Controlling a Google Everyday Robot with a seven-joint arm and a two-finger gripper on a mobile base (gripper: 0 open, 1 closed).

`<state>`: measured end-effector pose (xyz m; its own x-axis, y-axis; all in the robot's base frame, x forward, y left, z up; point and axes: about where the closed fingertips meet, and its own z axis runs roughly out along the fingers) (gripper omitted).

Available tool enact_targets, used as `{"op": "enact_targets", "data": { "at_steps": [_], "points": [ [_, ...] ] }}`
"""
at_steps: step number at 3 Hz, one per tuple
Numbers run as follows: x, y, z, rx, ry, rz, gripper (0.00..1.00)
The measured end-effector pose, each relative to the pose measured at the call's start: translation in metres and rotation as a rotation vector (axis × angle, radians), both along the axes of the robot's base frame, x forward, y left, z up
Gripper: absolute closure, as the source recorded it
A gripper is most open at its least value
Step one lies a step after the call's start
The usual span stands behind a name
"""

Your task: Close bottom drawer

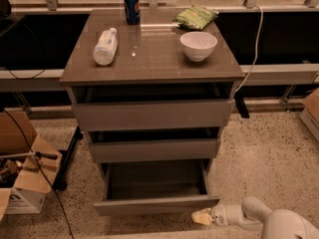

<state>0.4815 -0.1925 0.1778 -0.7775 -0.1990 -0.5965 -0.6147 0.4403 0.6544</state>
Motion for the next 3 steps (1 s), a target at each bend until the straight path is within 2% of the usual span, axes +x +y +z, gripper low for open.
{"op": "enact_targets", "data": {
  "at_steps": [1,3],
  "points": [
    [-0.001,0.002,-0.003,-0.012,-0.009,-0.012,1.0],
    [0.066,0.05,0.007,0.05,-0.265,-0.024,1.0]
  ]
}}
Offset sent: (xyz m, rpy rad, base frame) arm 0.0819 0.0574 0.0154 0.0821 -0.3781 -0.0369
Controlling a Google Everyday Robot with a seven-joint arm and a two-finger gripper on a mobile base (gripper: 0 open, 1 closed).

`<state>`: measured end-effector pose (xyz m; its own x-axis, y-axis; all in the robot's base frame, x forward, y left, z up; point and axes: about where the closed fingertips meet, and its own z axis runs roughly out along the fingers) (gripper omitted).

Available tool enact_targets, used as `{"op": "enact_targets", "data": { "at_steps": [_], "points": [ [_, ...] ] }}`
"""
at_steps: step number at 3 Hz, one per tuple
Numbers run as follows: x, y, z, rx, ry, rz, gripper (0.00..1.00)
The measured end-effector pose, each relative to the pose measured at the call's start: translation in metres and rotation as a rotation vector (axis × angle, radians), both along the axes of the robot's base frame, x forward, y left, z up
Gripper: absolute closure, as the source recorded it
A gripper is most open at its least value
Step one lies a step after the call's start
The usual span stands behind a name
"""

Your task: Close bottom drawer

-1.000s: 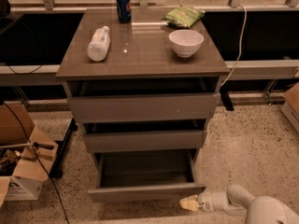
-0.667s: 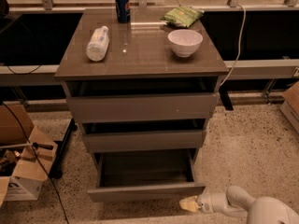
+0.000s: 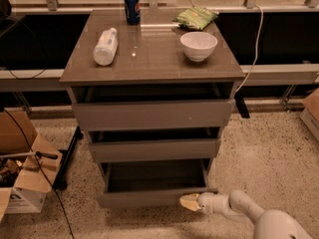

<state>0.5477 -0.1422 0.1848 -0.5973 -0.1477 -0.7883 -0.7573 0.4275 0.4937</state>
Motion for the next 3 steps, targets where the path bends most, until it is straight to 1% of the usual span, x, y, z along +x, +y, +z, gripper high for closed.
{"op": "enact_targets", "data": {
  "at_steps": [1,2,3],
  "points": [
    [0.007,0.003,0.002,-0.002,-0.02,0.0,1.0],
    [0.064,0.026,0.02,-0.016,-0.17,0.002,1.0],
    [0.09,0.035,0.028,0.002,-0.225,-0.006,1.0]
  ]
}}
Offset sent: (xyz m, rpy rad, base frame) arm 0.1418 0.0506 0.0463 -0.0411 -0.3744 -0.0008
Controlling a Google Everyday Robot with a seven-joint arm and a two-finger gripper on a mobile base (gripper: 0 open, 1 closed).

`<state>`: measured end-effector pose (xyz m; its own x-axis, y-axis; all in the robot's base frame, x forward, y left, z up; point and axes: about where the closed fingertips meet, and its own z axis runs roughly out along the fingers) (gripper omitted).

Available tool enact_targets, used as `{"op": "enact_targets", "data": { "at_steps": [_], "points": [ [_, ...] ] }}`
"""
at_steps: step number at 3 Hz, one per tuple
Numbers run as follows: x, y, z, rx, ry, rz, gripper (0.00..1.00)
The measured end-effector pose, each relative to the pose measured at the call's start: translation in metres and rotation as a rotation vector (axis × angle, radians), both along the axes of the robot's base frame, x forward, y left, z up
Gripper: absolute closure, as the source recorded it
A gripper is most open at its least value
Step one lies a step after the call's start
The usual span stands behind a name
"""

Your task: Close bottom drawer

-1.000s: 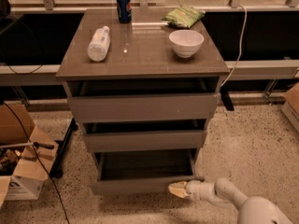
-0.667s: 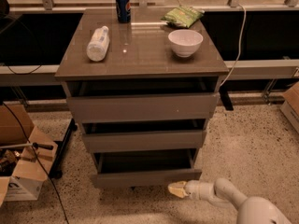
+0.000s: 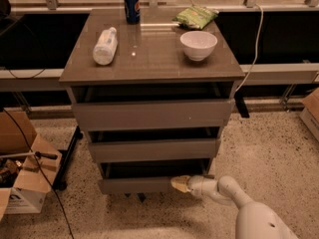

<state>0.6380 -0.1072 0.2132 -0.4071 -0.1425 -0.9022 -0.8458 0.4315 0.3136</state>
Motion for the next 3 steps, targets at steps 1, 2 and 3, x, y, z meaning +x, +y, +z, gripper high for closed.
{"op": "enact_targets", "data": {
  "at_steps": [1,2,3],
  "points": [
    [0.0,0.0,0.0,0.0,0.0,0.0,1.0],
    [-0.0005,0.0027,-0.0005,0.002,0.001,0.003,0.84],
    [-0.0011,0.0066,-0.0012,0.005,0.003,0.008,0.53]
  ]
}}
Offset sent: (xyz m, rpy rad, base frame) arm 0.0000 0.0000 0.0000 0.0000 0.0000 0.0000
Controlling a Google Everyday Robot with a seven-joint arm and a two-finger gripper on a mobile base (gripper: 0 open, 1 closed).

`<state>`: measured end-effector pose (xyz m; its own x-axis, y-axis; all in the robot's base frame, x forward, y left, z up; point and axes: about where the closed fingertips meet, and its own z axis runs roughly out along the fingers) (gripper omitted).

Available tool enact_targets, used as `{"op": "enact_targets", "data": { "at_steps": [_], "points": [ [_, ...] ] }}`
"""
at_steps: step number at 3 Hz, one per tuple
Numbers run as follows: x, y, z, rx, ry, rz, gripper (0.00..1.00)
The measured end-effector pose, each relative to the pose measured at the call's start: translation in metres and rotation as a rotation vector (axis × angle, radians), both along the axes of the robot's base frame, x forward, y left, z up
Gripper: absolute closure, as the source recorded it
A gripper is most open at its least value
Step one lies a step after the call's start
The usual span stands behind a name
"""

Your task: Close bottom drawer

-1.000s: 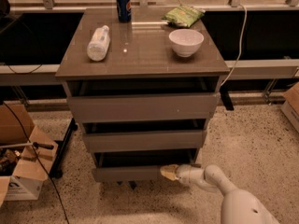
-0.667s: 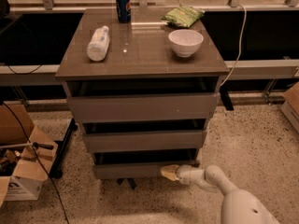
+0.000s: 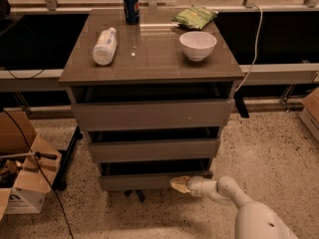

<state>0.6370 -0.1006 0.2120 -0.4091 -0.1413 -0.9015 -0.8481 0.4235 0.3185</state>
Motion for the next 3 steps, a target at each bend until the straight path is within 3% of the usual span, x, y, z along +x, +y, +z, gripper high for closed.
{"op": "enact_targets", "data": {
  "at_steps": [1,2,3],
  "points": [
    [-0.0004,0.0026,-0.0004,0.002,0.001,0.003,0.29],
    [-0.0011,0.0072,-0.0012,0.005,0.004,0.009,0.0],
    [-0.0011,0.0072,-0.0012,0.005,0.004,0.009,0.0]
  ]
}}
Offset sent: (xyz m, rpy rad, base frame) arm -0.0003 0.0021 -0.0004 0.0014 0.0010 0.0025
